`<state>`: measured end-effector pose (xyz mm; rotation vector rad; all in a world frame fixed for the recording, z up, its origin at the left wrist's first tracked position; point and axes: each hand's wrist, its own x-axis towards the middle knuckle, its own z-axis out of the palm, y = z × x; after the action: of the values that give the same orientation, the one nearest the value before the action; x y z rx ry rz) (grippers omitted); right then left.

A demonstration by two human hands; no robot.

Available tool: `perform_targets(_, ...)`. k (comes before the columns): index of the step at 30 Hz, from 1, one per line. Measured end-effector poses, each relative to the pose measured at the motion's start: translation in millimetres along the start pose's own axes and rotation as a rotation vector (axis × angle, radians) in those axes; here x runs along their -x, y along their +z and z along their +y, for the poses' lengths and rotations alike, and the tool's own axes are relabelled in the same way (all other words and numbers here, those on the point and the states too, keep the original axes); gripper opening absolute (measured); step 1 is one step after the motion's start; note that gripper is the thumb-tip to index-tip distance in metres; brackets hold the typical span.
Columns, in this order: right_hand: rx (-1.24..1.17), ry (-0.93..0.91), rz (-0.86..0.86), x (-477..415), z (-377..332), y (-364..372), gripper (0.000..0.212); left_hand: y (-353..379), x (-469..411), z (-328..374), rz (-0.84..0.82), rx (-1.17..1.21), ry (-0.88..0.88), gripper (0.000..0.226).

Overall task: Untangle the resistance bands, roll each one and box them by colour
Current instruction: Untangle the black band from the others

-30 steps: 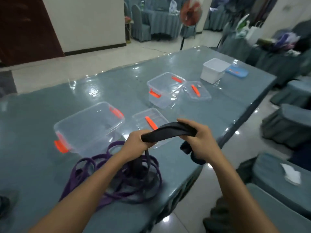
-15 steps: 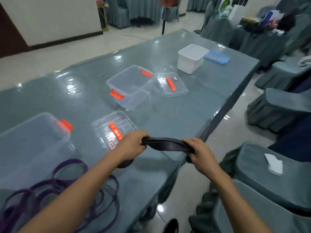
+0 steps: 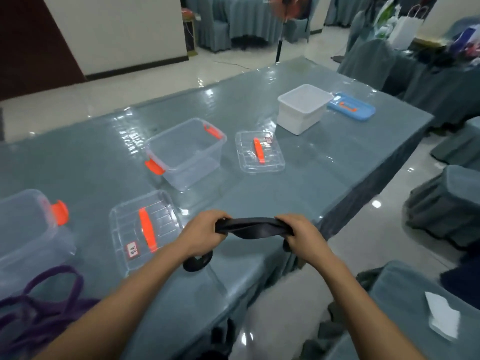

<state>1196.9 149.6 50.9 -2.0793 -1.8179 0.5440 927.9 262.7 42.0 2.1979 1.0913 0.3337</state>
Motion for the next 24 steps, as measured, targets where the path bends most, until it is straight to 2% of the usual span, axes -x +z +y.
perform_targets(4,0.057,-0.084,-0.079,-55,11,-1,0.036,3,-27,-19,0.047,0.068,-0.053,0.033)
perform_targets(12,0.137,-0.128,-0.196,-159,18,-21,0.039,-2,-92,-48,0.095,0.163,-0.171,0.026)
perform_targets(18,0.142,-0.168,-0.256,-225,18,-25,0.023,-5,-137,-64,0.128,0.153,-0.271,0.025)
perform_targets(21,0.196,-0.217,-0.216,-259,20,-8,0.027,0,-154,-72,0.142,0.083,-0.374,0.031)
perform_targets(24,0.311,-0.287,-0.324,-281,28,22,0.042,11,-160,-74,0.131,-0.068,-0.436,0.045)
